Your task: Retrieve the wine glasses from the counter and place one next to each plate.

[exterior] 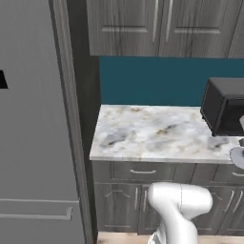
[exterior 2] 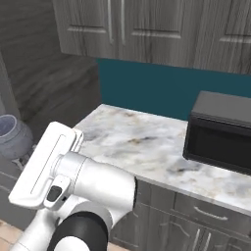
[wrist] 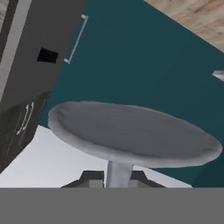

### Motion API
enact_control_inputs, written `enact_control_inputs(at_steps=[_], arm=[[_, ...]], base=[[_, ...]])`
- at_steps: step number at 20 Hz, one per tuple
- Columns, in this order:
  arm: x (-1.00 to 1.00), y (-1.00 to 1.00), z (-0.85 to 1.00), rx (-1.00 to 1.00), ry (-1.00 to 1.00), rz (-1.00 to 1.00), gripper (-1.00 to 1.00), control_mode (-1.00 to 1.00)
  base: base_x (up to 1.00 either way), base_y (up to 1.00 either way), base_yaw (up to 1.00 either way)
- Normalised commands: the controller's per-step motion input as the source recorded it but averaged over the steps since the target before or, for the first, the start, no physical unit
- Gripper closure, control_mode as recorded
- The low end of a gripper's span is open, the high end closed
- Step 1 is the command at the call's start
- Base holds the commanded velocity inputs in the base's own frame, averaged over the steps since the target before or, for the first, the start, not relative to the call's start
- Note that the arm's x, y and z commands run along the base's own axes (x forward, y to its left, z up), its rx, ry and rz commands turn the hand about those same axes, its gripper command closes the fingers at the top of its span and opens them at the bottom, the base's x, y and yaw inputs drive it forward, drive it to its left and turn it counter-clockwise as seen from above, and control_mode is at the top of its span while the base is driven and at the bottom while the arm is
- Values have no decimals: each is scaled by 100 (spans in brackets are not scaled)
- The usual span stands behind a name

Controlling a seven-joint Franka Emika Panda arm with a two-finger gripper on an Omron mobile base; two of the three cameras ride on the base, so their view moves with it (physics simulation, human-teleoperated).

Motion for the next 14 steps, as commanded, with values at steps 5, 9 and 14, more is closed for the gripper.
enact_control_inputs(at_steps=[5,9,14], arm=[[0,0,0,0,0,0,100,100],[0,0,0,0,0,0,100,100],[0,0,0,0,0,0,100,100]], base=[[-99,90,9],[-71,100,24],[-22,100,53]])
